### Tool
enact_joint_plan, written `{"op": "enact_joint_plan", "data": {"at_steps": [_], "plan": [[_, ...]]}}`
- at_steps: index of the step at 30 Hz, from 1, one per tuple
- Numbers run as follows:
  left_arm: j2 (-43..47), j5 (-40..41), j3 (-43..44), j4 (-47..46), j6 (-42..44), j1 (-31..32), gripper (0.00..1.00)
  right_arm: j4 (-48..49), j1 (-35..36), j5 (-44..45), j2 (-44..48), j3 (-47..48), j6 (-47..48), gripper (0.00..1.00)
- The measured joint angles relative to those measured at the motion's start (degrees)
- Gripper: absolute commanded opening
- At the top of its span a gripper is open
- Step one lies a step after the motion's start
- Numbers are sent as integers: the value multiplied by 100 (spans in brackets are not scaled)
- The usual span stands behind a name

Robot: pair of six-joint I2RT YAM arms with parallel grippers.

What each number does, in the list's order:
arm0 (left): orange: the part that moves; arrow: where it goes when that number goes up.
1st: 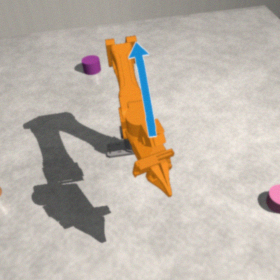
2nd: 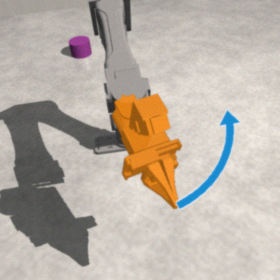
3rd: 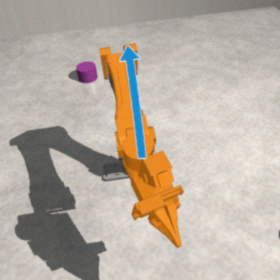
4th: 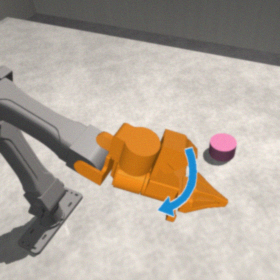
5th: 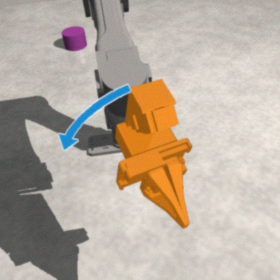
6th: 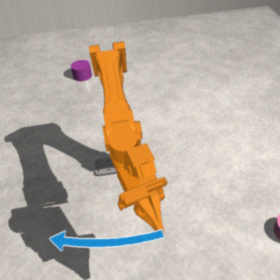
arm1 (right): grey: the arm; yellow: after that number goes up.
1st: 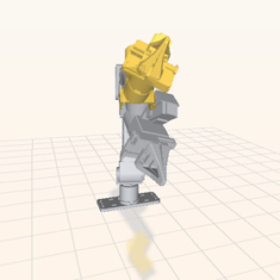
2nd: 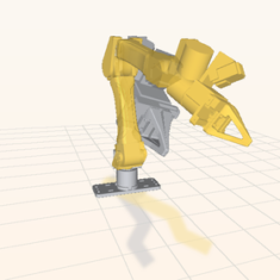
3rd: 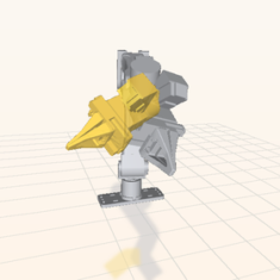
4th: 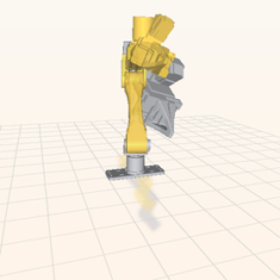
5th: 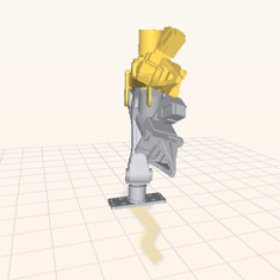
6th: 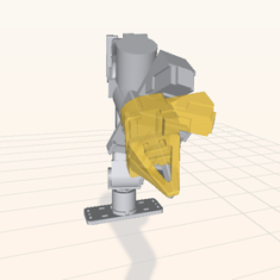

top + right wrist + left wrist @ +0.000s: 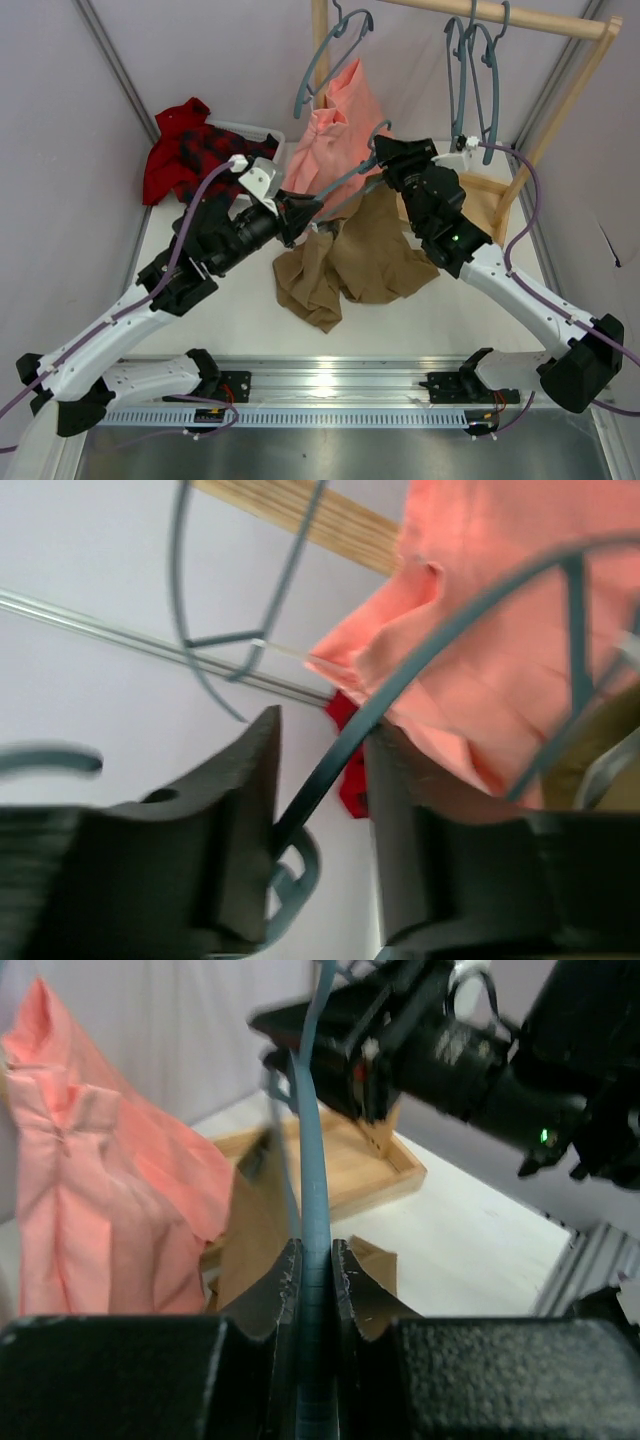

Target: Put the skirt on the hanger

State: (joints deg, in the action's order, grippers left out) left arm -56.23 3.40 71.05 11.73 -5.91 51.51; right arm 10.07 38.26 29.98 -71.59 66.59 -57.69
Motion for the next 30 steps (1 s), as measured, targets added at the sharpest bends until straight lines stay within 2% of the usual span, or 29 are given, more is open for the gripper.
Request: {"op": "enact_joint_plan", "data": {"at_steps": [1, 3, 9, 11, 14, 15, 17, 18, 20, 30], "plan": [[7, -44, -37, 20, 42, 13, 0, 107, -2, -7, 0, 0, -120, 15], [7, -260, -142, 153, 107, 39, 0, 326, -2, -44, 7, 50, -446, 0], [-81, -560, -389, 385, 245, 85, 2, 555, 59, -380, 153, 188, -754, 0], [-101, -518, -356, 439, 254, 87, 8, 490, 76, -389, 151, 188, -835, 0], [-256, -420, -170, 649, 302, 105, 27, 339, 74, -293, 151, 212, -920, 0], [-313, -343, -111, 673, 323, 111, 42, 258, 74, -286, 151, 236, -938, 0], [-411, -186, 46, 579, 435, 109, 54, -50, 125, -291, 151, 284, -885, 0], [-422, -131, 122, 522, 507, 103, 66, -221, 155, -282, 131, 323, -885, 0], [-422, -22, 295, 494, 673, 109, 75, -544, 205, -273, 72, 420, -903, 0], [-883, 310, 1108, 577, 1357, 319, 77, -1572, 227, -85, -229, 970, -1180, 0]]}}
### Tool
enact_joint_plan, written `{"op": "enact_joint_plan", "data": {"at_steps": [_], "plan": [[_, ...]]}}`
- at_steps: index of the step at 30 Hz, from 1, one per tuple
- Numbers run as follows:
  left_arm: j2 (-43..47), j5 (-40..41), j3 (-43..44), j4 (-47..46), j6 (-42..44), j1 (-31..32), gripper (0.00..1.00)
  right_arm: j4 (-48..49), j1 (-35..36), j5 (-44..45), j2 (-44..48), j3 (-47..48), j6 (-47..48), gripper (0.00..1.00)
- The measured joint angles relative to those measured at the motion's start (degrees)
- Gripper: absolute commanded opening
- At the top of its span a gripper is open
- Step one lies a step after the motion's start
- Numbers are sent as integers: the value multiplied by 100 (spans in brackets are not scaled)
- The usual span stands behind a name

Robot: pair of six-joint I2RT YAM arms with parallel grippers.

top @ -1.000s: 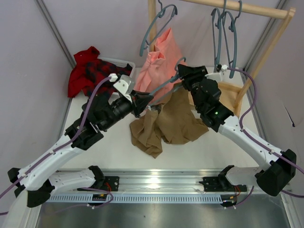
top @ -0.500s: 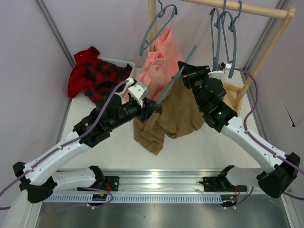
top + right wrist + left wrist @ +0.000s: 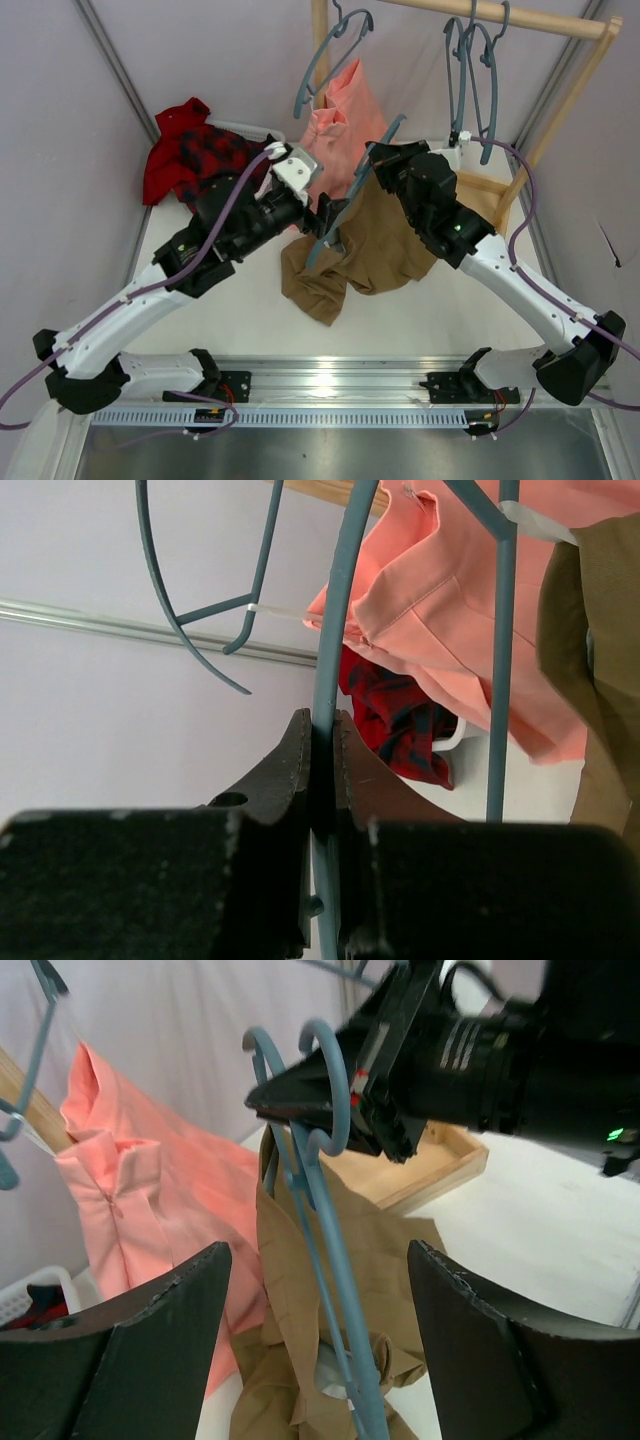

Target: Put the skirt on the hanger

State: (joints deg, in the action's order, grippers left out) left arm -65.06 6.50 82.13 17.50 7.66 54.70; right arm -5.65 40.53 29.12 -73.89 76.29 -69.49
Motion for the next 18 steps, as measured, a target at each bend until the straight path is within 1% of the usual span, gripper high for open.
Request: {"op": "enact_joint_plan", "data": {"at_steps": [6, 9, 13, 18], "plan": [[-623, 372, 83, 459, -17, 31, 77, -164, 0, 50, -70, 144, -63, 0], [-772, 470, 79, 682, -35, 31, 76, -223, 0, 63, -70, 153, -66, 0], [-680, 595, -90, 643, -68, 33, 74, -245, -17, 61, -70, 153, -66, 0], [-404, 599, -592, 337, -166, 37, 72, -264, -68, 39, -70, 153, -90, 0]]}}
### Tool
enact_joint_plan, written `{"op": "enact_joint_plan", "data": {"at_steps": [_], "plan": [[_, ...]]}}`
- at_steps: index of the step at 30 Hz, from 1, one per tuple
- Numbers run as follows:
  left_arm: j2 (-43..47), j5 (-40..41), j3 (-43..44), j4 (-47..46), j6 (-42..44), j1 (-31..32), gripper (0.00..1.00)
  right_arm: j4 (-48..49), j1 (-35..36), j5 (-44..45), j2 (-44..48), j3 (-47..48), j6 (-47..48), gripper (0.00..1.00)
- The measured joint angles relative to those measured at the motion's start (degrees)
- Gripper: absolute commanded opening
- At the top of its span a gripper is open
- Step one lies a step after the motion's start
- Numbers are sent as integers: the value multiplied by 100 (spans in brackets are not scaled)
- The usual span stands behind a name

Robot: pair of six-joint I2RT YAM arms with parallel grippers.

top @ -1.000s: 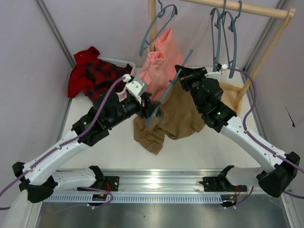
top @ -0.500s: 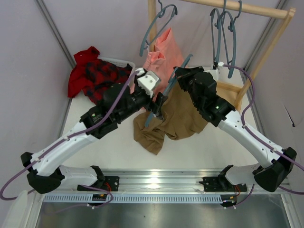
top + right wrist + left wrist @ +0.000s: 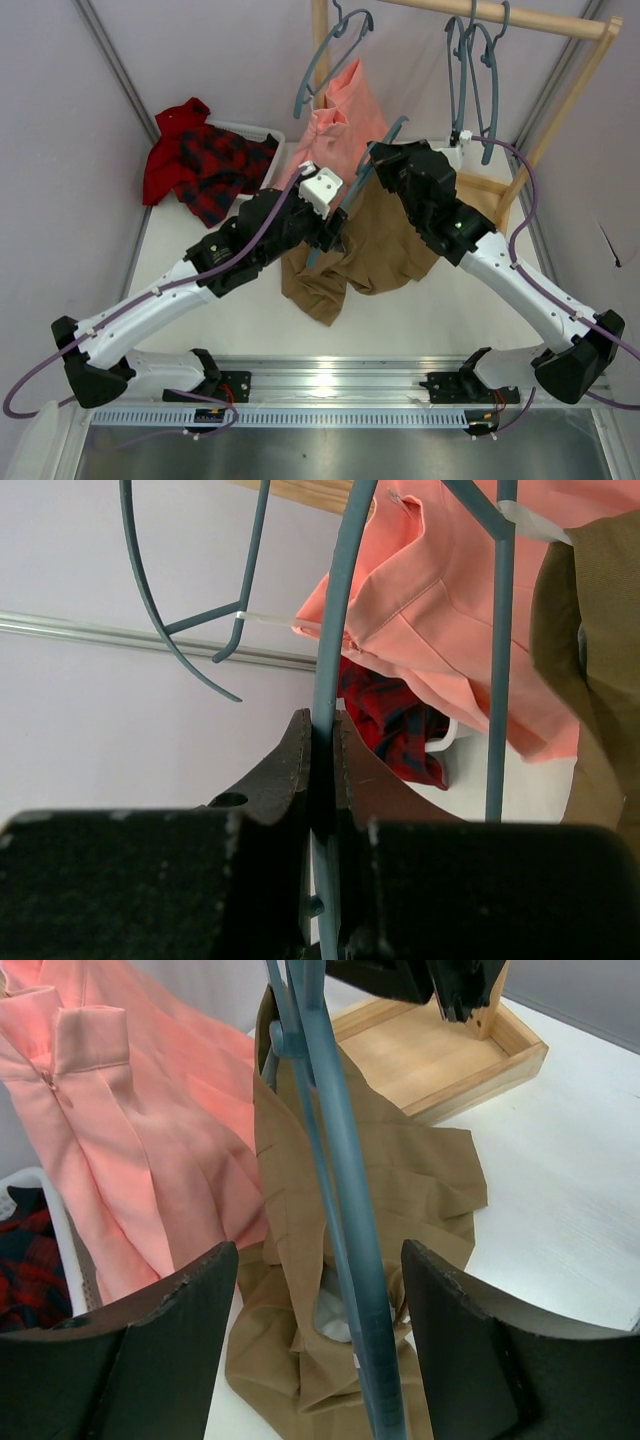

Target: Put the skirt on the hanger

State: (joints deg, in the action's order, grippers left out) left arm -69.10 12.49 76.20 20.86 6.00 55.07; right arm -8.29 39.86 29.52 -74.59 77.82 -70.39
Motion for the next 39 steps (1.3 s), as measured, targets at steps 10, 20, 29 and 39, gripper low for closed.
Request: {"op": "enact_joint_plan", "data": {"at_steps": [10, 20, 29, 39], "plan": [[168, 50, -686, -671, -479, 4, 41, -4, -61, -4, -2, 0, -116, 0], [225, 114, -911, -1071, -708, 28, 30, -7, -61, 9, -11, 0, -199, 0], [94, 111, -911, -1132, -704, 48, 0, -9, -57, 109, -28, 0, -133, 0], [-74, 260, -579, -800, -776, 66, 0, 46, -9, 33, -52, 37, 186, 72]]}}
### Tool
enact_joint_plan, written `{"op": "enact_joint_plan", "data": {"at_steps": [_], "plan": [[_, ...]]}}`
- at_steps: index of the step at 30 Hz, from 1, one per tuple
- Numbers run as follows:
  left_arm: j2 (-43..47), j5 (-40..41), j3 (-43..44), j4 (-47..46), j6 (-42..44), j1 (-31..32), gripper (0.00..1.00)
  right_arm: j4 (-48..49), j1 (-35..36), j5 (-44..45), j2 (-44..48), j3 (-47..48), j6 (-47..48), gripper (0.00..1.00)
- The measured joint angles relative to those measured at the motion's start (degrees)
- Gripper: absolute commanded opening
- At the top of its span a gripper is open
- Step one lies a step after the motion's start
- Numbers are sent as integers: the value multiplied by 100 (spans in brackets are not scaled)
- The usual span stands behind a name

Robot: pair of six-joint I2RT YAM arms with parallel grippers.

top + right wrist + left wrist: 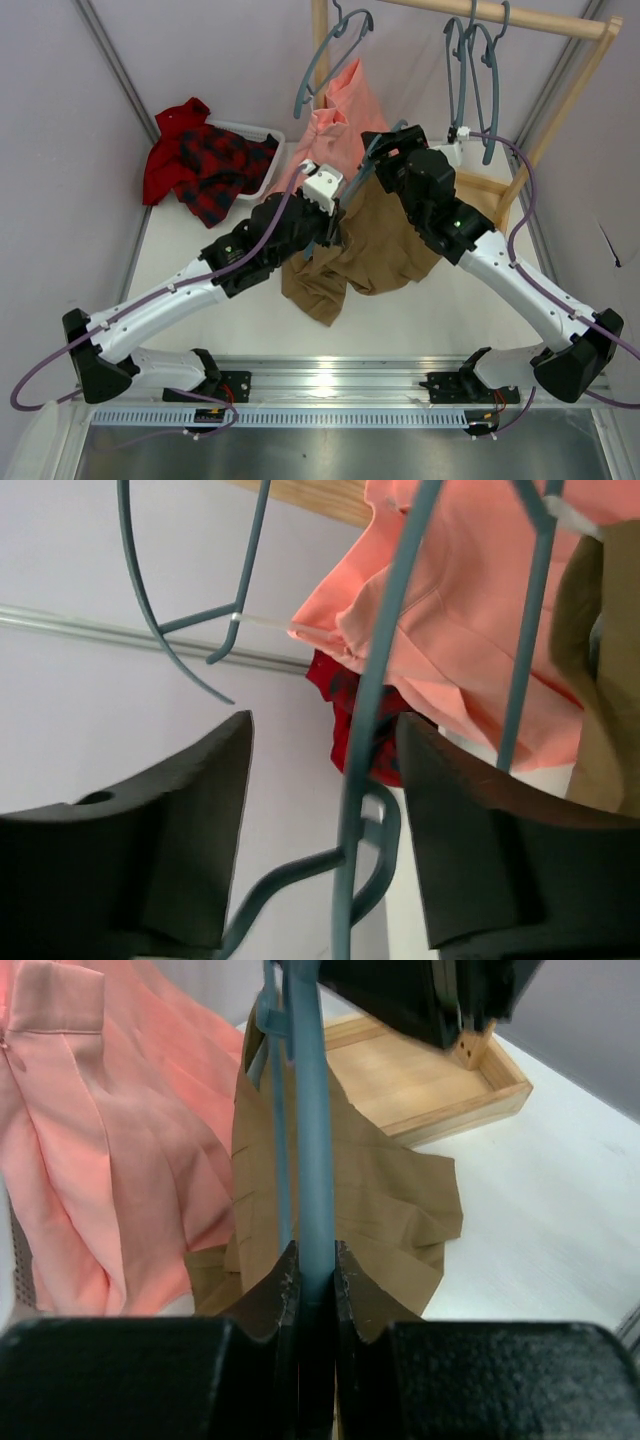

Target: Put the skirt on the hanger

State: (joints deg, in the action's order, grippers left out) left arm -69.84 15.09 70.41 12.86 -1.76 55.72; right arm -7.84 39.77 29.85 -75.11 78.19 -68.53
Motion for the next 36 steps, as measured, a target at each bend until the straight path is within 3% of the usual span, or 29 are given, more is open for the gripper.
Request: {"op": "enact_joint_plan", "data": {"at_steps": [2, 8, 15, 24, 32, 36], "plan": [[-96, 17, 197, 140, -181, -50, 0, -35, 22, -83, 0, 35, 155, 82], [-111, -251, 549, 442, -737, -452, 0, -555, 11, -140, 138, 44, 509, 93], [-577, -645, 1690, 844, -1091, -874, 0, -1296, 4, -254, 1126, -20, 1335, 95], [-1744, -907, 3912, 1580, -1134, -1029, 0, -1845, -15, -640, 2299, -400, 3475, 97], [-2953, -938, 6037, 2028, -1176, -1300, 0, -2295, -94, -111, 2957, -743, 4590, 99], [-3359, -1036, 6607, 1945, -1353, -1510, 0, -2330, -166, 61, 3182, -822, 4802, 99]]}}
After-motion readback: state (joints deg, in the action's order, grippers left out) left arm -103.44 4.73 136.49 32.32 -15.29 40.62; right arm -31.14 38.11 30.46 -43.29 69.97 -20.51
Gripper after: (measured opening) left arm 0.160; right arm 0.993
